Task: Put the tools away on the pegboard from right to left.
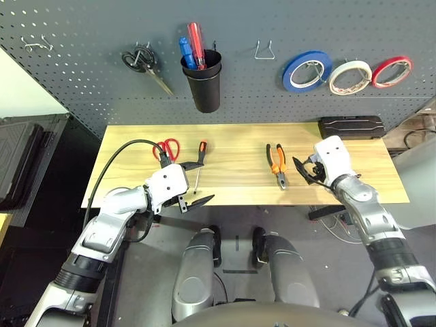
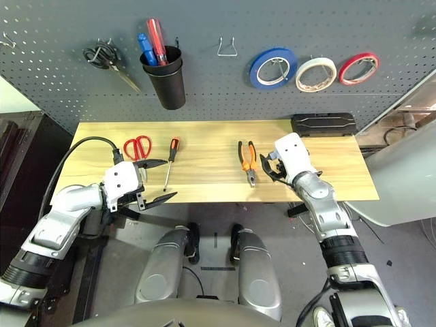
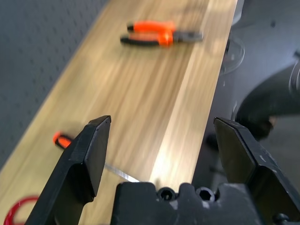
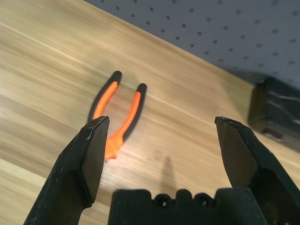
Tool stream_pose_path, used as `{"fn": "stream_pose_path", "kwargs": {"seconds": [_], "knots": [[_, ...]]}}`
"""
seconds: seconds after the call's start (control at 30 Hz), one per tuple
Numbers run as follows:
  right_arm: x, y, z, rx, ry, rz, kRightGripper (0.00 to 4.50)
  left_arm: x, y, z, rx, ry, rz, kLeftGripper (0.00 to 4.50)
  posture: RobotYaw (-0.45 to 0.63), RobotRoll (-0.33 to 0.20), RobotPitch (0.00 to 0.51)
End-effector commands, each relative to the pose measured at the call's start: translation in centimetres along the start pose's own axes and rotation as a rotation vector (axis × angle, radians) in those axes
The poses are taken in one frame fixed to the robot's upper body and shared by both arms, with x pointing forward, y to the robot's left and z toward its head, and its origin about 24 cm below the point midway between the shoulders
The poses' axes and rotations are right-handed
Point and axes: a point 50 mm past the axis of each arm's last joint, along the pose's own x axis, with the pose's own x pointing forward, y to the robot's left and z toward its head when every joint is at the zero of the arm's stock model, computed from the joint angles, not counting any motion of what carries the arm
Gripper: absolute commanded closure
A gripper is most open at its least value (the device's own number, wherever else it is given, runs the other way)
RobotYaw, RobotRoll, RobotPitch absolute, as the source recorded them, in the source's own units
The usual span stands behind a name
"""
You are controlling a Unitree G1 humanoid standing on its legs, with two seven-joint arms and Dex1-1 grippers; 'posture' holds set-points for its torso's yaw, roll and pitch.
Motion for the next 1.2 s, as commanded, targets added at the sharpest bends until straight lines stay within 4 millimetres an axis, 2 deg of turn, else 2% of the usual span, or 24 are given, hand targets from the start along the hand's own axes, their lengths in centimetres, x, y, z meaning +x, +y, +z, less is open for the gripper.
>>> {"fn": "stream_pose_path", "kwargs": {"seconds": [0.03, 0.5, 0.77, 1.2], "knots": [[0.3, 0.3, -0.1, 0.048, 0.080, 0.004, 0.03, 0.2, 0.0, -0.6, 0.023, 0.055, -0.021, 0.00, 0.12, 0.000, 0.291], [3.7, 2.4, 2.1, 0.305, 0.331, -0.026, 0.03, 0.2, 0.4, -1.0, 0.082, 0.099, -0.059, 0.00, 0.14, 0.000, 0.310], [4.3, 3.5, 1.6, 0.318, 0.436, -0.039, 0.03, 0.1, 0.5, -1.0, 0.090, 0.108, -0.067, 0.00, 0.15, 0.000, 0.324], [5.5, 4.7, 0.1, 0.325, 0.514, -0.026, 0.03, 0.4, 0.3, -0.7, 0.078, 0.092, -0.065, 0.00, 0.17, 0.000, 0.342]]}}
